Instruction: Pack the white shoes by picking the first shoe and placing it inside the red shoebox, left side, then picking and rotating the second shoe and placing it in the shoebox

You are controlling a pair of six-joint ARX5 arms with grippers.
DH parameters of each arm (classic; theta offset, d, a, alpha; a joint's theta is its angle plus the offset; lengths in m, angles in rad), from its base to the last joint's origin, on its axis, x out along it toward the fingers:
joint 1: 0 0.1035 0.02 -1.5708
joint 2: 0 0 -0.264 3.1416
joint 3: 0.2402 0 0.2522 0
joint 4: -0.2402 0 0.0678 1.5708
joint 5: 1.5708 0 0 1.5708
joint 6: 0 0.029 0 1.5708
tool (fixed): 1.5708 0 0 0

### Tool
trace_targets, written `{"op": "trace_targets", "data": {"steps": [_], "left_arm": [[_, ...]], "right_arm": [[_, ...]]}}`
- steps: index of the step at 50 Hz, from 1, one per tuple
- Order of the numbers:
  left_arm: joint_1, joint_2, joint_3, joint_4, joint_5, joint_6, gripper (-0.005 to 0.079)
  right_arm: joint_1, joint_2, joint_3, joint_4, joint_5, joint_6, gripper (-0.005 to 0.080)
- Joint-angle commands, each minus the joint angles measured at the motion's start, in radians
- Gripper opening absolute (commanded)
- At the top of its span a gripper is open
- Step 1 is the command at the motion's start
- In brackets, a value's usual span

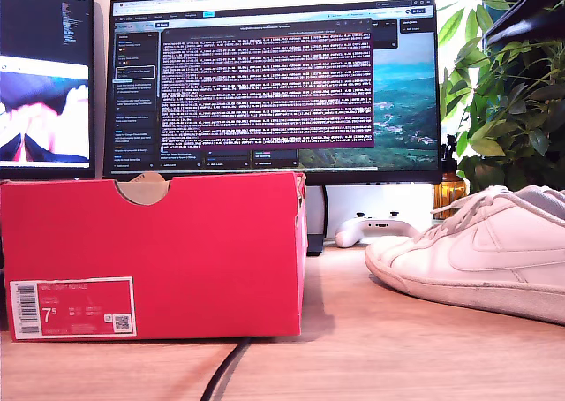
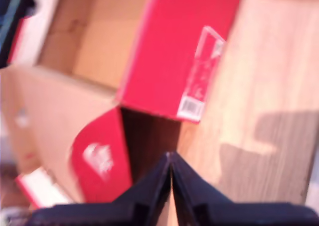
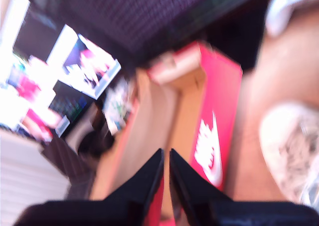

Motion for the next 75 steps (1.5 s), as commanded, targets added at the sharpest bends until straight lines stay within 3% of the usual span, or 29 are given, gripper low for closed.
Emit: {"op": "trace_targets", "data": {"steps": [1, 23, 27, 34, 37, 48, 60, 75], "left_arm": [[-0.019, 0.042, 0.0, 0.036, -0.003, 0.032, -0.0021], [-0.105, 0.358, 0.0, 0.268, -0.084, 0.073, -0.0021], [-0.117, 0.386, 0.0, 0.294, -0.084, 0.073, -0.0021], [-0.126, 0.425, 0.0, 0.34, -0.084, 0.073, -0.0021], [-0.126, 0.435, 0.0, 0.351, -0.084, 0.073, -0.0021], [-0.126, 0.446, 0.0, 0.363, -0.077, 0.073, -0.0021], [-0.127, 0.446, 0.0, 0.361, -0.075, 0.072, -0.0021], [-0.127, 0.446, 0.0, 0.362, -0.075, 0.072, -0.0021]], "right_arm": [[0.015, 0.019, 0.017, -0.027, -0.006, -0.037, 0.0], [0.039, 0.063, 0.055, -0.266, 0.069, -0.274, 0.0012], [0.041, 0.069, 0.093, -0.354, 0.129, -0.383, 0.0062], [0.065, 0.089, 0.162, -0.486, 0.269, -0.559, 0.0287], [0.077, 0.101, 0.186, -0.521, 0.319, -0.611, 0.0329], [0.145, 0.14, 0.211, -0.617, 0.476, -0.768, 0.034], [0.206, 0.238, 0.211, -0.679, 0.638, -0.83, 0.034], [0.222, 0.364, 0.211, -0.701, 0.705, -0.867, 0.034]]}}
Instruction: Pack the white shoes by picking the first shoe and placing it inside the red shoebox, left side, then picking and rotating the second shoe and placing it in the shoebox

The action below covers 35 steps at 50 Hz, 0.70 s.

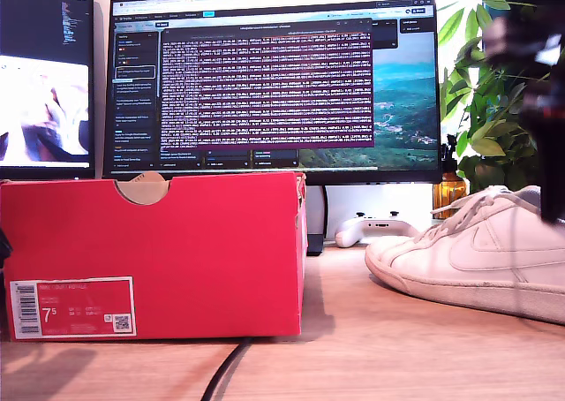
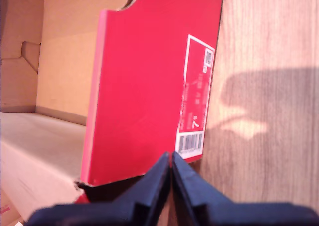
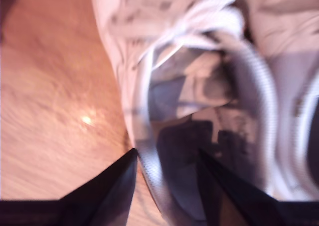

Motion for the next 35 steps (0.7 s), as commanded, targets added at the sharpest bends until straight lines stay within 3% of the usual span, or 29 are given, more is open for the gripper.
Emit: {"op": "trace_targets", "data": {"steps": [1, 15, 18, 23, 35], "left_arm": [[-0.005, 0.005, 0.0, 0.008, 0.004, 0.0, -0.0021], [-0.005, 0.004, 0.0, 0.008, 0.004, -0.003, -0.0021], [-0.005, 0.004, 0.0, 0.007, 0.004, -0.003, -0.0021], [-0.005, 0.004, 0.0, 0.007, 0.004, -0.003, -0.0021], [-0.005, 0.004, 0.0, 0.006, 0.004, -0.003, -0.0021]], "right_arm": [[0.005, 0.031, 0.002, -0.007, 0.012, -0.01, 0.034], [0.005, 0.118, 0.002, 0.001, 0.018, -0.058, 0.0321], [0.005, 0.129, 0.002, 0.011, 0.018, -0.062, 0.0251], [0.005, 0.133, 0.002, 0.023, 0.017, -0.062, -0.0028], [0.045, 0.132, 0.061, 0.002, -0.044, 0.012, -0.0013]]}}
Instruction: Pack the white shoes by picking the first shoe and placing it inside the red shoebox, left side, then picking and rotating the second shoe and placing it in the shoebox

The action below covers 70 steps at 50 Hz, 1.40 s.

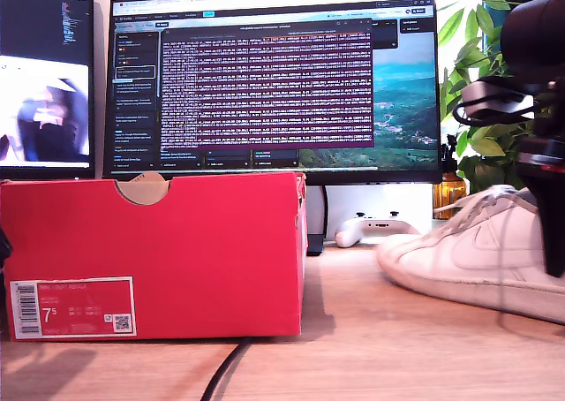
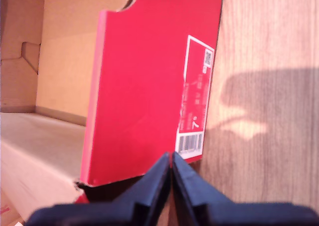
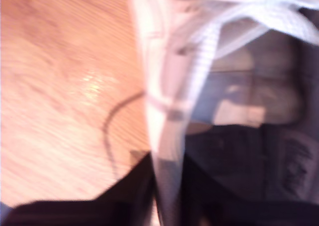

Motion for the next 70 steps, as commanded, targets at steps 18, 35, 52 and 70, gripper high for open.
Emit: {"op": "trace_targets", "data": {"steps": [18, 35, 52, 70], "left_arm": [[-0.004, 0.004, 0.0, -0.001, 0.002, -0.003, -0.0021], [-0.004, 0.004, 0.0, -0.003, 0.002, -0.003, -0.0021], [-0.004, 0.004, 0.0, 0.0, 0.002, -0.002, -0.0021], [-0.004, 0.004, 0.0, 0.0, 0.002, -0.002, -0.0021]], "right_arm": [[0.135, 0.005, 0.321, -0.098, -0.12, 0.374, -0.0013], [0.239, 0.005, 0.455, 0.063, -0.223, 0.711, -0.0013], [0.387, 0.016, 0.455, 0.416, -0.221, 1.017, -0.0013], [0.481, 0.171, 0.455, 0.639, -0.192, 1.184, -0.0013]]}}
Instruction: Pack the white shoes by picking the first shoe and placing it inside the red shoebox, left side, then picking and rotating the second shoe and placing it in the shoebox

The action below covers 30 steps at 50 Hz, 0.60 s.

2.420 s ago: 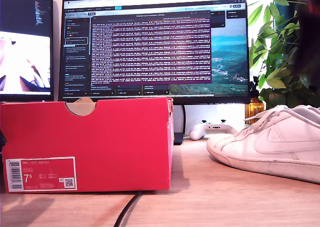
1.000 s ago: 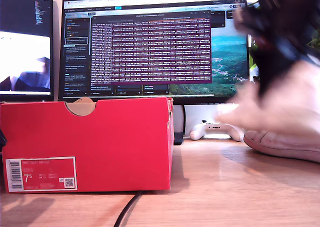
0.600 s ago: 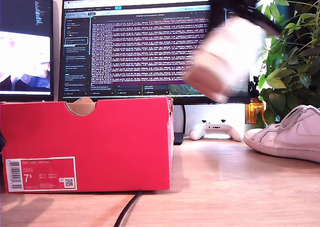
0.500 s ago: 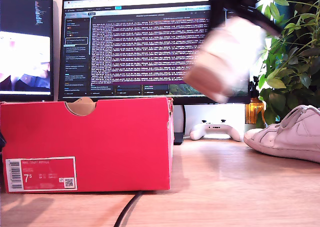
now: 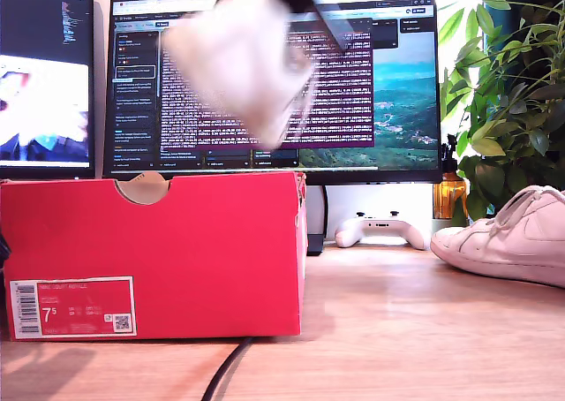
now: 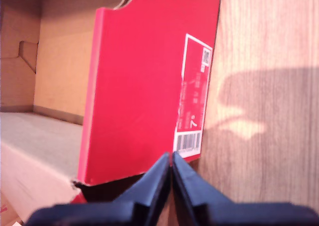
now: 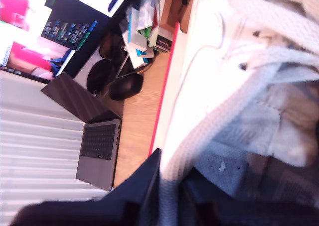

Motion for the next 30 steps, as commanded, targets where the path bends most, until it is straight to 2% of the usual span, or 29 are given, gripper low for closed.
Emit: {"op": "trace_targets", "data": {"steps": [1, 30], "left_arm": [[-0.004, 0.004, 0.0, 0.006, 0.001, -0.002, -0.0021], [-0.004, 0.004, 0.0, 0.005, 0.001, -0.002, -0.0021]], "right_arm": [[0.017, 0.025, 0.028, 0.057, 0.012, 0.032, -0.0013], [0.084, 0.229, 0.043, 0.174, 0.051, 0.06, -0.0013]]}}
